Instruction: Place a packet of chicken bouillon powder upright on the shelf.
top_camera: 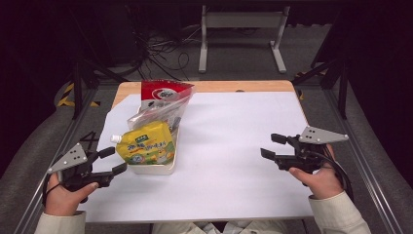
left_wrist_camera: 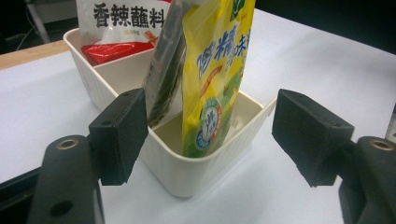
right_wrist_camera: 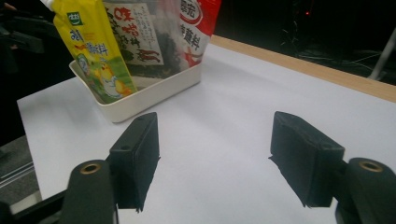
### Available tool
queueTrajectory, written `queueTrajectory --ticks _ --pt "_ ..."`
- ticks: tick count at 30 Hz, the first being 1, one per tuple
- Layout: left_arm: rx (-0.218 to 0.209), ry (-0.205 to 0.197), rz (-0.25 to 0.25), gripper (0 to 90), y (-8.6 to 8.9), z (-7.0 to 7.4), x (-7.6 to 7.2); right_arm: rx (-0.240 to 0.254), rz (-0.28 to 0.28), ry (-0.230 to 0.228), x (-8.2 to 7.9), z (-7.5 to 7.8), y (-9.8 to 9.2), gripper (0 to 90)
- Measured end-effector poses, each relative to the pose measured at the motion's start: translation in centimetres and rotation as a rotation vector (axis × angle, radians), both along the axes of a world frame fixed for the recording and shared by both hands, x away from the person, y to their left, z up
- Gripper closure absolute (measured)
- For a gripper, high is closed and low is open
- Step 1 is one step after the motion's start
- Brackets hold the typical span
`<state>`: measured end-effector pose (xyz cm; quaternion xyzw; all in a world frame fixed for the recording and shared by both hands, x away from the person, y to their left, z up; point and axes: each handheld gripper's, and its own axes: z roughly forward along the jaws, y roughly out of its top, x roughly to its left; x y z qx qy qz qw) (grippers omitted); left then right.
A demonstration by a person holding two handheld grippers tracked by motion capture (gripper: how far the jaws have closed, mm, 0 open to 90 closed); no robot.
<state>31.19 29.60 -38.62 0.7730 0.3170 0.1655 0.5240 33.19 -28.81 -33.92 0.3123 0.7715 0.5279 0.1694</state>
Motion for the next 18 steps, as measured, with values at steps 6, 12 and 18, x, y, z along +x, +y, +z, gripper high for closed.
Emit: queueTrajectory --ticks 6,12,18 --pt "-0.012 -0.003 0.006 23.4 0.5 -0.6 -0.5 -0.016 -0.03 -0.013 -0.3 -0.2 -1.6 29.1" --pt "-0.012 0.007 0.022 22.2 1.0 -1.3 -0.8 -0.034 -0.068 -0.005 -0.5 -0.8 -3.4 27.8" --pt "-0.009 0.025 0.033 21.8 1.1 -2.0 -0.9 -0.039 -0.103 -0.003 -0.7 -1.4 -4.8 25.6"
